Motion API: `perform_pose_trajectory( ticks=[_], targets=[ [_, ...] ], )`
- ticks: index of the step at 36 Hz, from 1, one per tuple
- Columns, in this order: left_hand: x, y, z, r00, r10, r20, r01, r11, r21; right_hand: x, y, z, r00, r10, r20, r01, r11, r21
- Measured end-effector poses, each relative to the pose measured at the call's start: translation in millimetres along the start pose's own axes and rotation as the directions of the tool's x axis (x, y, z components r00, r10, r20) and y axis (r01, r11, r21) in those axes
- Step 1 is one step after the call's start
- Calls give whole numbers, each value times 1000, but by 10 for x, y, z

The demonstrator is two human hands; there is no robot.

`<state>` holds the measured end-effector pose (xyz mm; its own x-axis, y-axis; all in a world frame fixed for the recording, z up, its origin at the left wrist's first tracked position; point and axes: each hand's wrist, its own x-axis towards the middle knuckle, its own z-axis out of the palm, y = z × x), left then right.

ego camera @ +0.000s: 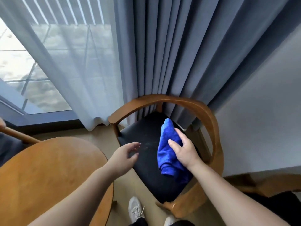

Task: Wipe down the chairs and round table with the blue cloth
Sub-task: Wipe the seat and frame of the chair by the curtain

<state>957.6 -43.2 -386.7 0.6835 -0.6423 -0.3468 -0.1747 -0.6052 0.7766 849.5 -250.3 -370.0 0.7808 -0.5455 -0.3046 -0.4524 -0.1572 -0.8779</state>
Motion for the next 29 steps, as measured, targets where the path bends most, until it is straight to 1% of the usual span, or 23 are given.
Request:
perform_pose_trajectory(
  ticks=[6, 11, 14, 17, 22, 26, 29],
  targets=[
    [358, -277, -141, 984, -85, -154, 114, 975, 189, 739, 154, 152, 992, 36, 125, -28, 997, -66],
    [708, -445, -245, 962, -152, -224, 217, 929, 300, 1370, 344, 308, 971, 82, 224, -61, 993, -96],
    [984, -562, -305, 947, -155, -280, 251, 903, 349, 1740, 505, 432, 952, 103, 288, -67, 989, -131],
    [1329, -727, -351, 946, -128, -298, 248, 877, 411, 2096, 702, 580, 931, 108, 348, -44, 981, -187],
    [1863, -1047, -370, 951, -62, -303, 214, 839, 500, 2617, 1078, 830, 904, 89, 418, 34, 960, -277],
    [2179, -1272, -397, 944, -18, -328, 193, 839, 508, 2950, 1274, 1049, 900, 90, 426, 51, 950, -309],
    [2337, -1398, -442, 948, -25, -318, 192, 841, 507, 3130, 1352, 1202, 899, 93, 427, 56, 945, -323]
  ],
)
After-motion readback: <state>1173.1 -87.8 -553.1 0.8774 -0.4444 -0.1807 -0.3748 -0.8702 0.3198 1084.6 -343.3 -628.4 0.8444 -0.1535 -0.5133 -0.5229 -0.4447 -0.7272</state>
